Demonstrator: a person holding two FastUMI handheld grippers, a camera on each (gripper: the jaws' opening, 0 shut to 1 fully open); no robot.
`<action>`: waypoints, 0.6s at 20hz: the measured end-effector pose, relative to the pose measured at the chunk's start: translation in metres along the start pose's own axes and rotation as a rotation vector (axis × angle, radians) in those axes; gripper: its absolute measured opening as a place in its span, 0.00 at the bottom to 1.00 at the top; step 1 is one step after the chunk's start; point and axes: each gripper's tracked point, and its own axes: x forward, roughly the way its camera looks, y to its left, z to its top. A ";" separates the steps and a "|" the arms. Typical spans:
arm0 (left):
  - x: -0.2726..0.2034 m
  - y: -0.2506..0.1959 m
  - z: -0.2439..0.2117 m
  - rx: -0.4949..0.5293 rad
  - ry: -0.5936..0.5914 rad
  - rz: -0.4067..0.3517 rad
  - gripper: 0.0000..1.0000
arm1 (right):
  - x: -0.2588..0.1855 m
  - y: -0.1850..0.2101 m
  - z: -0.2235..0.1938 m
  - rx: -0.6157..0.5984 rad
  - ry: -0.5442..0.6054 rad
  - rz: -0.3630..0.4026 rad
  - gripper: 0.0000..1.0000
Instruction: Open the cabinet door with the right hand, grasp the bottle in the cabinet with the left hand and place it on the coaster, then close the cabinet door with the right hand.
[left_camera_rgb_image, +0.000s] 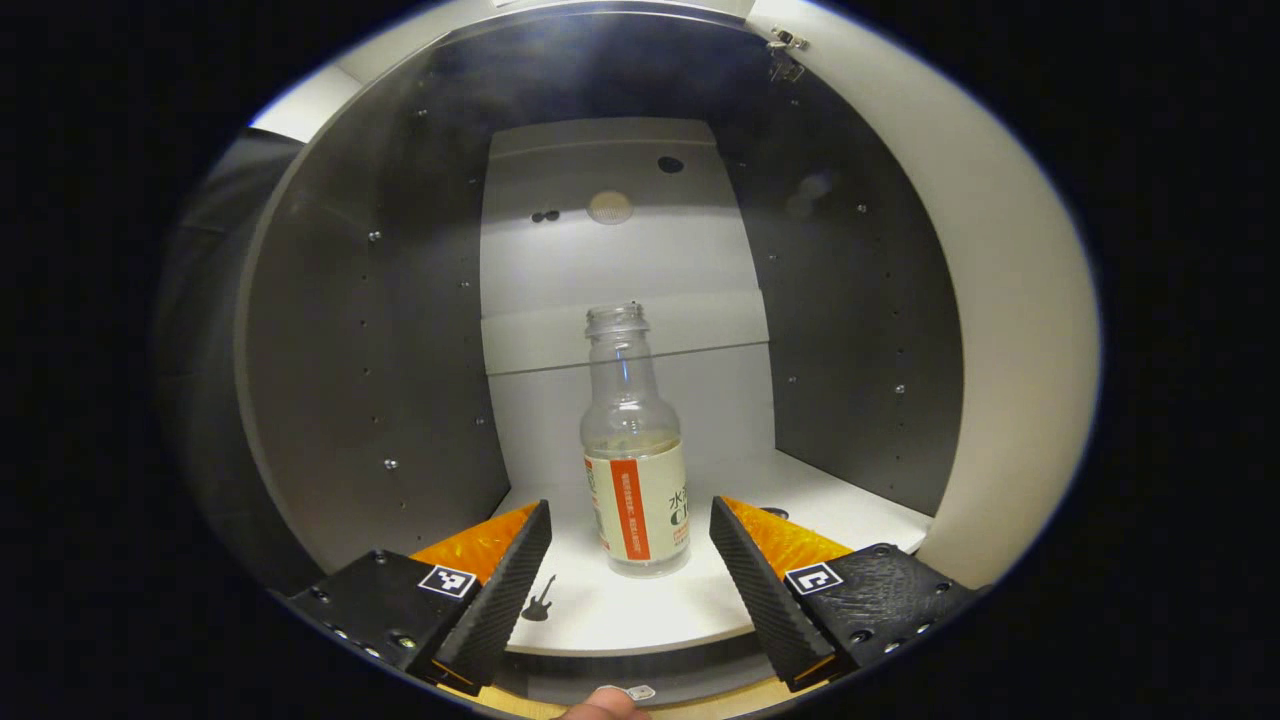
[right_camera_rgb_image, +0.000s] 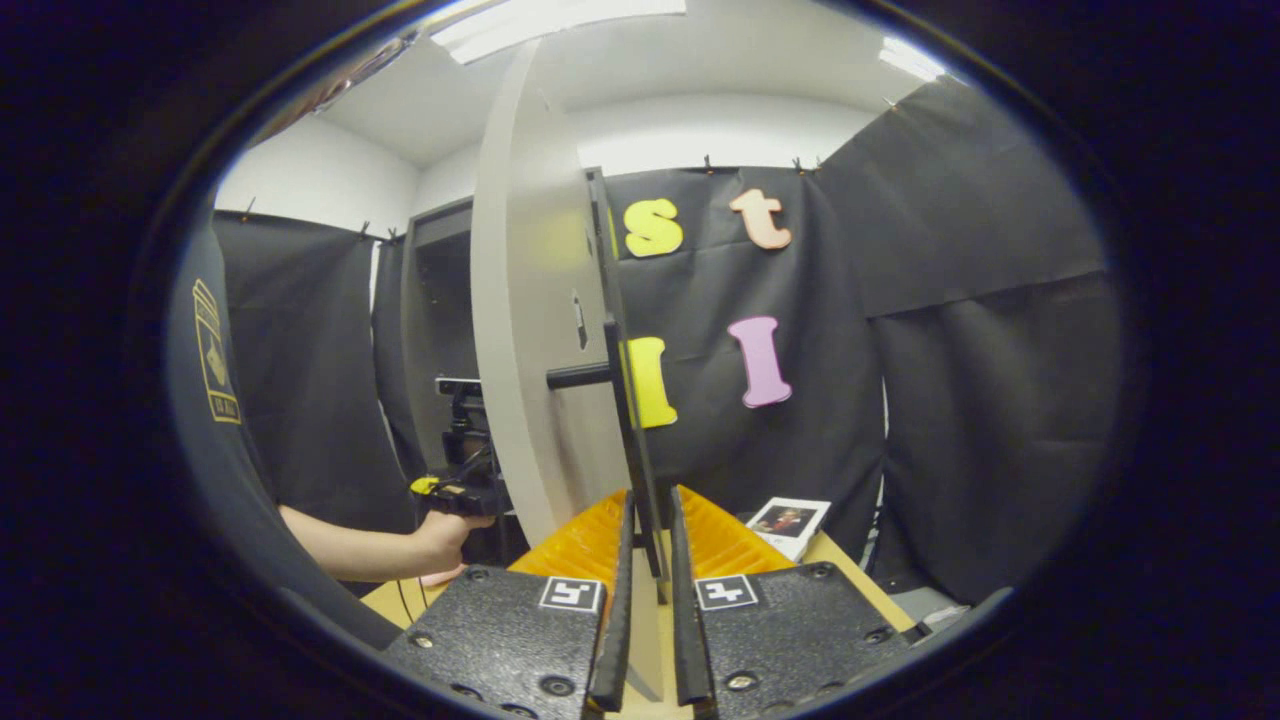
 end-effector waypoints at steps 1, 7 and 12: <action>0.007 0.002 0.000 -0.010 0.008 0.010 0.96 | 0.004 -0.008 -0.001 0.004 -0.004 -0.016 0.23; 0.045 0.013 0.018 -0.039 -0.015 0.043 0.96 | 0.005 -0.028 -0.003 0.008 -0.016 -0.049 0.55; 0.061 -0.002 0.019 -0.031 -0.010 0.025 0.96 | 0.007 -0.030 -0.005 0.042 -0.030 -0.035 0.77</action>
